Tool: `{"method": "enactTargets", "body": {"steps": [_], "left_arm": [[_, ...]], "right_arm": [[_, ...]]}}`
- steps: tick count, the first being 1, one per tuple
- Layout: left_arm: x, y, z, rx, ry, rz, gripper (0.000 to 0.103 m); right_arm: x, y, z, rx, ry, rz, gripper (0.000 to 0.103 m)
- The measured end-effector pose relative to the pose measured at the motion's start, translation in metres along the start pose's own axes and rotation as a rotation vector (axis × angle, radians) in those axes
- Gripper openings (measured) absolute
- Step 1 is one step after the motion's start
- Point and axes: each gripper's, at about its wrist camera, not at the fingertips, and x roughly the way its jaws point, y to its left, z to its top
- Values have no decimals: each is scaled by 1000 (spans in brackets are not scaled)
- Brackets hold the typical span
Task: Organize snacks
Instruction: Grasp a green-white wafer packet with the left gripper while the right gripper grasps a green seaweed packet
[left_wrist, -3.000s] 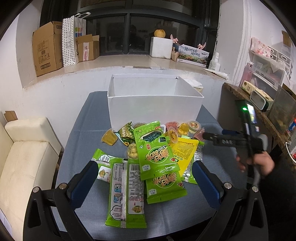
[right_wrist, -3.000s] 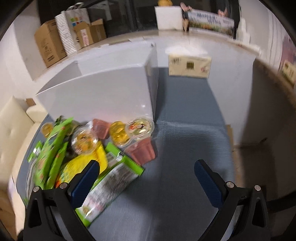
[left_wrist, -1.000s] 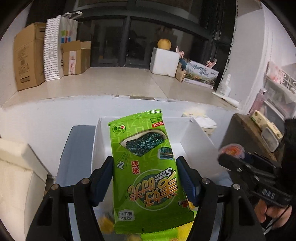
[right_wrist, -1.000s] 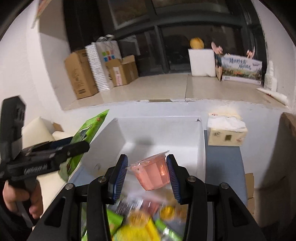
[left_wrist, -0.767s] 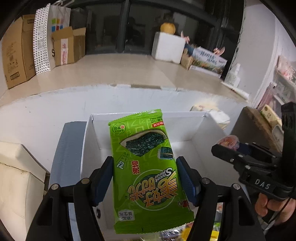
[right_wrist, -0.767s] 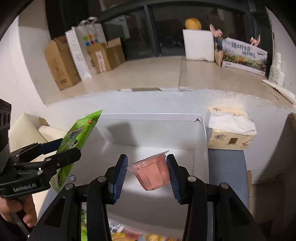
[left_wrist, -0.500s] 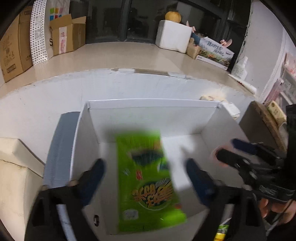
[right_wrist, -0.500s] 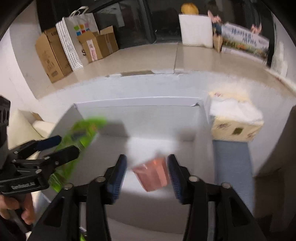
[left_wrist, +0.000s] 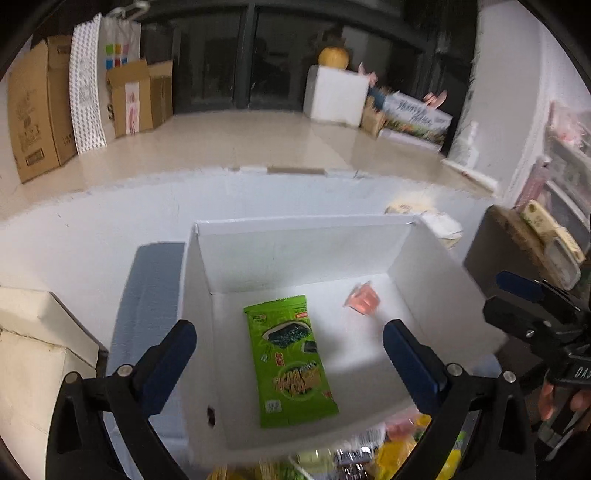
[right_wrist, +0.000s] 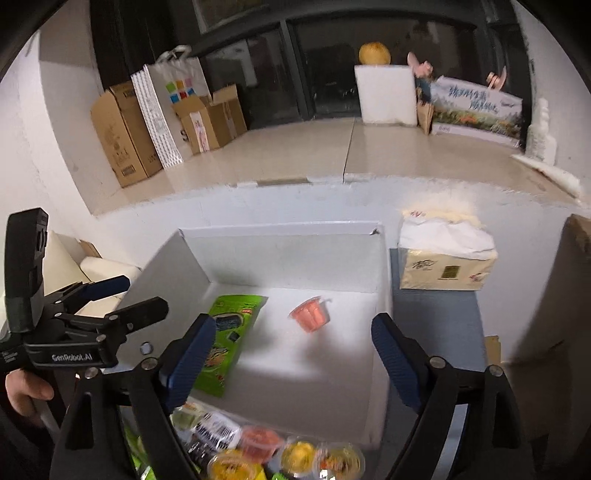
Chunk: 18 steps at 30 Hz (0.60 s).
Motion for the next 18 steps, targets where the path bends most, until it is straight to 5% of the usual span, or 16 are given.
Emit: {"method": "enactTargets", "body": {"steps": [4,8,18], "left_arm": [[-48,1,-27,18,-49,-8,103],[-88,10,-77,-7,-49,-7,103],[-111,7,-198,-31,120,80,103]], "right_arm": [[-46,10,-21,-21,-74,40,103],[-70,30,-53,-38,-37,67,103],[-79,74,-131,-56,36,-9,103]]}}
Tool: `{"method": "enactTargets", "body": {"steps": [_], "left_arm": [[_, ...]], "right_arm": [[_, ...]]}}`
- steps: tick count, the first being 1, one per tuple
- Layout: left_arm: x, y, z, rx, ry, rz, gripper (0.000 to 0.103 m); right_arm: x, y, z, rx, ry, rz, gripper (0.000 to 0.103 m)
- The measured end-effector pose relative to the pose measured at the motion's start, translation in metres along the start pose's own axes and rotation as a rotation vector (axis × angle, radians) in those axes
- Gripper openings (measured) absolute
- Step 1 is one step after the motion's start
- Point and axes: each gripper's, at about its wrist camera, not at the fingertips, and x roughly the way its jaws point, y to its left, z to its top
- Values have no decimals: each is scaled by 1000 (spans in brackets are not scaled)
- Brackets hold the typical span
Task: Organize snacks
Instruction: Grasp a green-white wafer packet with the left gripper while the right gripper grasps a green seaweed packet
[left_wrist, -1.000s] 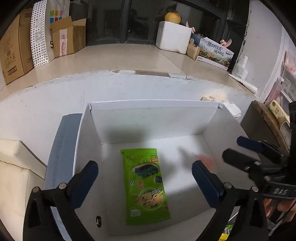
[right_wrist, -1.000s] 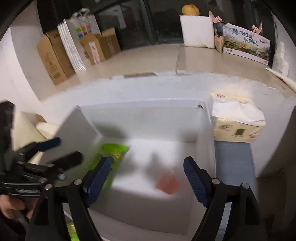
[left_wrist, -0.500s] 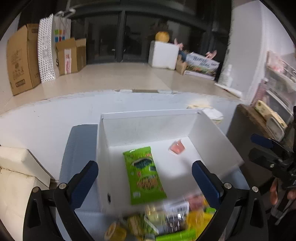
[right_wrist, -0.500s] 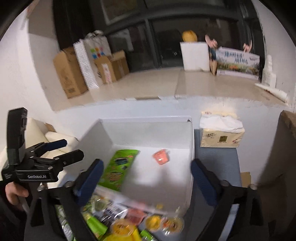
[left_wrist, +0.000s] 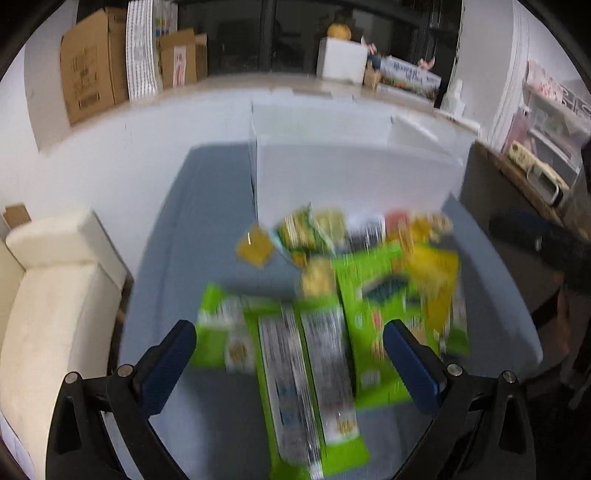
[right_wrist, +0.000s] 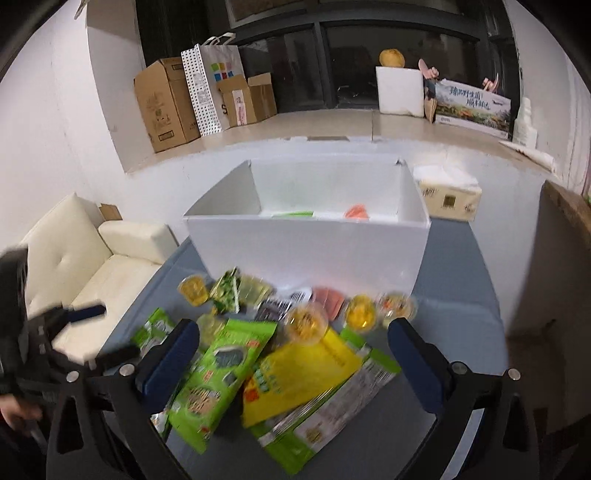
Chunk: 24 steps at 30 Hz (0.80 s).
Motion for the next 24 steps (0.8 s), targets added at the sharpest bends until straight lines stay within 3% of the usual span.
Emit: {"method": "enactTargets", "body": {"steps": [7,10,11,12,14,24], "left_arm": [[28,-12,-22,-22,68,22,103],[40,-16,-20,-12,71,75,102],[45,-15,-20,-23,79,87,93],[49,-14,-20,-32,89,98,76],[55,-8,-21,-59,108,79,74],[10,16,-11,-137,-13,12,71]], "right_arm": [[-14,5,-12,-2,0,-24,103],[-18,4,-17,17,2,-29,103],[-18,3,-18,23,7,-28,103],[-18,1,-21,33,11,-28,103],[-18,-1,-24,45,20,-29,103],[14,11,-35,44,111,46,103]]}}
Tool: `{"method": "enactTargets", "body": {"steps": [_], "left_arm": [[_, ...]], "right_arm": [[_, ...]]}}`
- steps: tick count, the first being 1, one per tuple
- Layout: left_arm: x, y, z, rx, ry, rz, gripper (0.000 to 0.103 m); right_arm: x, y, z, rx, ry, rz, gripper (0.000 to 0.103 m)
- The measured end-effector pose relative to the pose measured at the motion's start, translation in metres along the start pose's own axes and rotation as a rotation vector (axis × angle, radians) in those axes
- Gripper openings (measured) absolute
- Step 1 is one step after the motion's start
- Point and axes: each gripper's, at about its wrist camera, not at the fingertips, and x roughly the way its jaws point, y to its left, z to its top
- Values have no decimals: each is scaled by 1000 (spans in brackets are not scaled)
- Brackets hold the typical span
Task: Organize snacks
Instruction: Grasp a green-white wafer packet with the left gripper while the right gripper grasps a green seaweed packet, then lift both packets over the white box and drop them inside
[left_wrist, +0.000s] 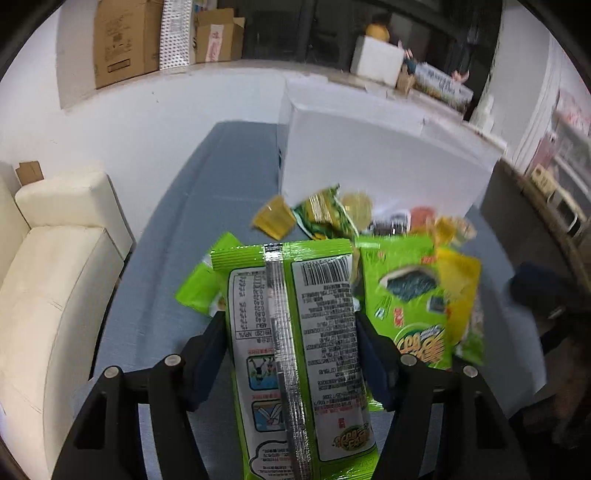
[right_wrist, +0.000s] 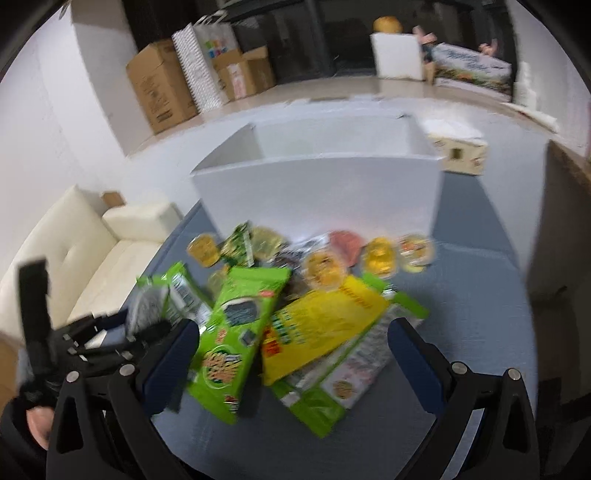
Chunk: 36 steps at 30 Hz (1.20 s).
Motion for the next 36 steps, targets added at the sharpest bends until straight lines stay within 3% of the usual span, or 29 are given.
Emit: {"method": "enactTargets", "body": {"steps": [7,15,17,19,22,28,36], "left_arm": [[-34,24,5,-40,-68,2,71],[-32,39,4,-71,-69,0,71],[-29,41,5,-74,-64,-3,71],[-27,41,5,-70,-60,-7,71],[-26,40,6,-63,-59,-9,71],[-25,31,14,-40,-63,-22,71],[-36,-2,50,29,-117,-93,71]], "right_arm": [[49,26,17,-48,91,24,103],[106,35,20,-42,189,8,103],[109,38,20,-68,182,-4,92],[111,40,21,-82,186,7,50],[108,31,22,-51,175,38,29],[66,22,34,-35,54,118,17],[-8,24,62,-80,-139,121,15]]}}
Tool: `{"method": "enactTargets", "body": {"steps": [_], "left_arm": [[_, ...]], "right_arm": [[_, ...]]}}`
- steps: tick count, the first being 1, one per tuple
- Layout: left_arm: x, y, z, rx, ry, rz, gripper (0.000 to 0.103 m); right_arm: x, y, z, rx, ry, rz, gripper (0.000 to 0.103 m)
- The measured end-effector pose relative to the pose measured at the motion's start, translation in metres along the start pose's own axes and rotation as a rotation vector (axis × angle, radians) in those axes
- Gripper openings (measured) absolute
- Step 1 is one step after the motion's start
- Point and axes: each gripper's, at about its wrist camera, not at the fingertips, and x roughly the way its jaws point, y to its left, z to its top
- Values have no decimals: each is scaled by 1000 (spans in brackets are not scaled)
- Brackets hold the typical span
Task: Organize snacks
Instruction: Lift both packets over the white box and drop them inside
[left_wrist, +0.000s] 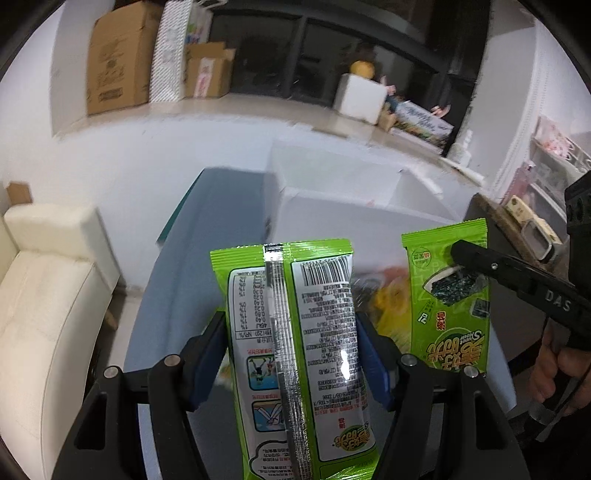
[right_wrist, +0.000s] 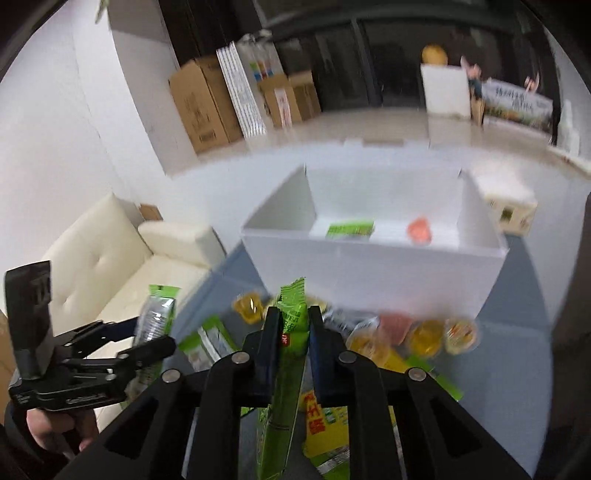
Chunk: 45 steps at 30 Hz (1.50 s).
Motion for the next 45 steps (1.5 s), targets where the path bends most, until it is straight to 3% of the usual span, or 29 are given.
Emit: {"method": "enactTargets", "body": {"steps": [6,9,13,16,20,24,28,30,32,33,34,35,37,45], "left_arm": [[-3,-27,54,51,-68,-52,71],[0,-42,94,103,-133,-51,72],[13,-50,150,101,-189,-94,71],[32,-57,185,114,-204,-91,71],[78,-63,226,90,-158,-107,72],[122,-69,233,110,-103,-58,72],[156,-66,219,113,-30,-22,74],[167,-63,213,112,-1,-4,83],[175,-61,206,111,29,14,103],[175,-60,204,110,33,7,103],[173,-60,201,111,32,1,103],[171,-59,199,113,26,6,103],[167,-56,195,113,24,6,103],[144,-59,198,135,-14,25,103]], "right_arm": [[-33,-8,27,-30,-96,-42,15],[-45,-20,48,-44,-131,-80,15],[-49,-37,88,-68,-178,-129,15],[-40,-56,124,-73,-203,-145,15],[-14,-80,164,-62,-203,-160,15],[27,-105,184,-28,-158,-167,15],[69,-118,175,-15,-69,-185,15],[83,-121,166,-17,-37,-187,16],[93,-125,156,-9,-6,-194,21],[97,-128,154,-4,11,-207,46],[99,-130,152,0,32,-227,84],[99,-131,150,5,34,-244,95],[90,-132,147,-3,-8,-268,97],[57,-114,142,-69,-29,-326,97]]}}
